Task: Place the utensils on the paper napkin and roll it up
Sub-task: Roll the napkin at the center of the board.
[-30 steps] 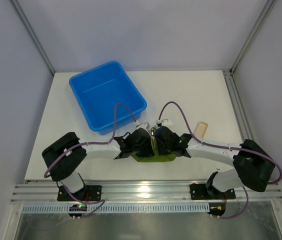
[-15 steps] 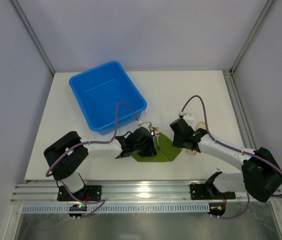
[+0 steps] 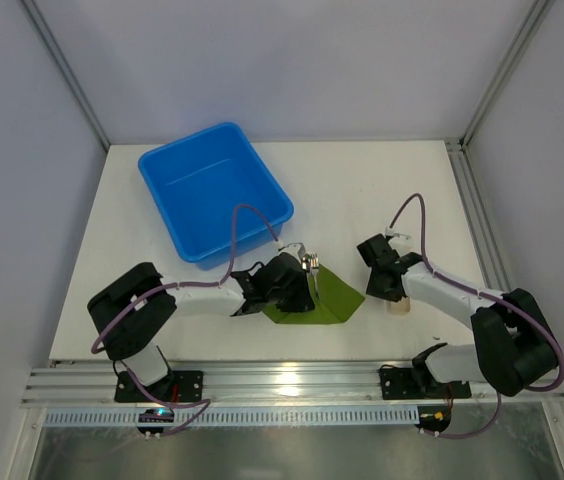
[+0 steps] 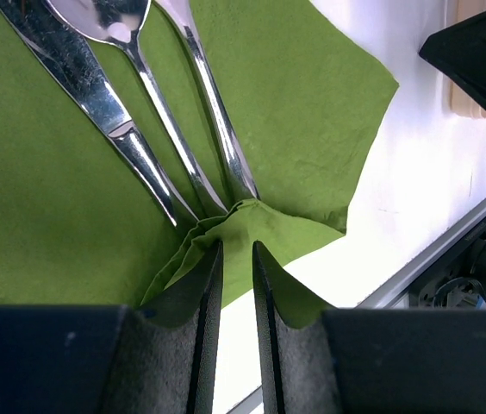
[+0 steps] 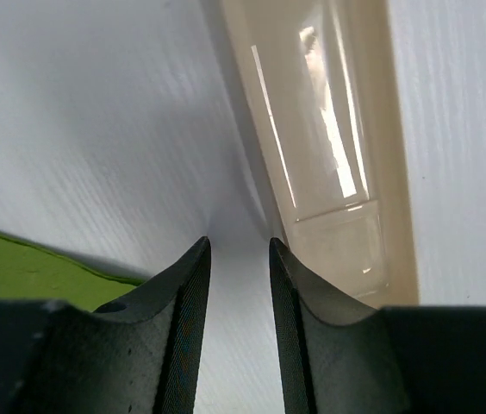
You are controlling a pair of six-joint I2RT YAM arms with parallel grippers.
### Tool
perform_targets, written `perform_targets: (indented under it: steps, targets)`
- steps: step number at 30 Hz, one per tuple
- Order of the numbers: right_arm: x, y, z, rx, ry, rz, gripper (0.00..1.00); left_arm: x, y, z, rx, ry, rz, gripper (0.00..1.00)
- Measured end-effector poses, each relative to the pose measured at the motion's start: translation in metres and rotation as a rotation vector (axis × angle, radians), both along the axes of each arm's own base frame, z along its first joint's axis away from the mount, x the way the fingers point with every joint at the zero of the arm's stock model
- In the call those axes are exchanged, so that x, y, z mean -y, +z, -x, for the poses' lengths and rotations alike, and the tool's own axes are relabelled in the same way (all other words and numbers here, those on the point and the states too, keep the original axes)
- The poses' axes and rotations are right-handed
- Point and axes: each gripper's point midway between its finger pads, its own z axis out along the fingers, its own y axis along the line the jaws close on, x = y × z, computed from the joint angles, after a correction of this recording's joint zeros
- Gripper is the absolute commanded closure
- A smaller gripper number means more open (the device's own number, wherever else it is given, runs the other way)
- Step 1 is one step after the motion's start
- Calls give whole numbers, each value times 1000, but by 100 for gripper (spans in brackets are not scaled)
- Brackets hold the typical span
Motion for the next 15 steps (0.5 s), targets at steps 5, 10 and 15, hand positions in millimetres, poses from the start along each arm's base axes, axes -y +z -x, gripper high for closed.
perform_targets:
  steps: [5,10,15]
  targets:
    - [11,-3,7,-19,-63,1,62,2,2,0,-2,-5,7,79]
    - [18,-3,8,-28,-102,2,62,3,3,1,-5,-9,9,79]
    - [26,-4,8,-20,-149,-28,62,3,3,1,-8,-10,9,78]
